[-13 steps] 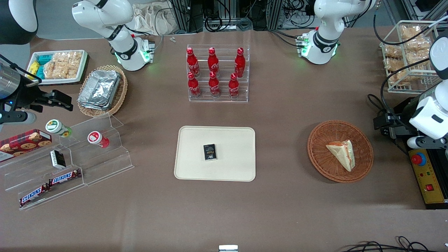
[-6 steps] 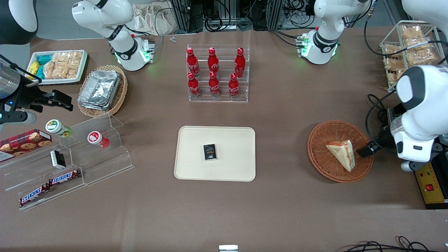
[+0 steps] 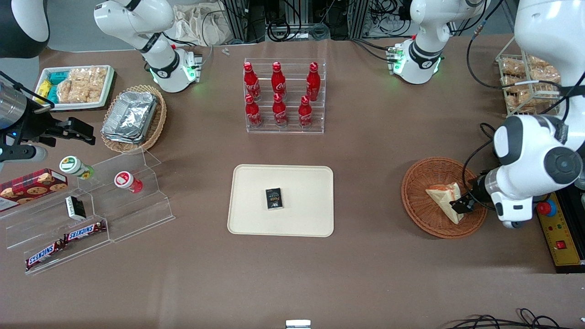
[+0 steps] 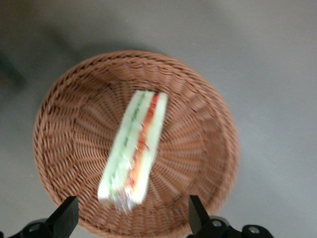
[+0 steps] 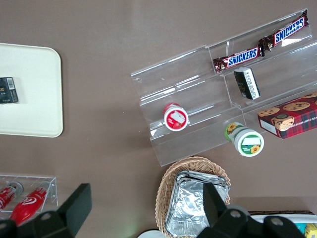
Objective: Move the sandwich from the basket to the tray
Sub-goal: 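Move the left gripper down over the wrapped sandwich in the wicker basket, then close the left gripper on the sandwich wedge's end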
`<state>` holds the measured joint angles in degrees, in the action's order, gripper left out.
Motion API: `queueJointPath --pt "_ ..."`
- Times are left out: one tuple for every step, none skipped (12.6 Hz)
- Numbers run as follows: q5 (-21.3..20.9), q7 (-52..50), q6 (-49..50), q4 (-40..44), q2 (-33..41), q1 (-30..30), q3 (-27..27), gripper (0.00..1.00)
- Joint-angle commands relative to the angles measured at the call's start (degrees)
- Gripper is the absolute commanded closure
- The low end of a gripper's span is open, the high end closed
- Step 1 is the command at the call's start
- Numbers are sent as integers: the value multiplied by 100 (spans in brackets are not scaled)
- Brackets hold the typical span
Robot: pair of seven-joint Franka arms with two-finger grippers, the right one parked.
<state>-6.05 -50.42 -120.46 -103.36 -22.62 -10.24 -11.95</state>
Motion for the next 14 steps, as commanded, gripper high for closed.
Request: queueJointPath --pt "-230 -143 -240 36 -233 -101 -71 0" --pt "-256 -143 -311 36 -321 -101 -71 0" --pt "-274 -135 -355 18 -365 -101 -71 0" --pt "-274 -134 -355 -60 -375 -110 -71 0" --pt "-283 -117 -364 -192 -366 -110 -62 0" --pt "-283 -117 -416 -289 -375 -118 -62 0" --pt "-292 -117 -547 -377 -427 -118 -53 0" --pt "-292 -117 -714 -438 -488 -118 -53 0" --pt "-292 -108 -794 -439 -559 -118 -53 0" --pt "-292 -108 -847 -430 -594 -118 -53 16" --pt "-292 -125 -934 -430 -621 -110 -53 44" --pt "-283 -126 -987 -430 -682 -110 -53 78" --pt "-283 -134 -1023 -421 -691 -110 -53 100" --pt "-283 -134 -1014 -395 -656 -110 -53 100"
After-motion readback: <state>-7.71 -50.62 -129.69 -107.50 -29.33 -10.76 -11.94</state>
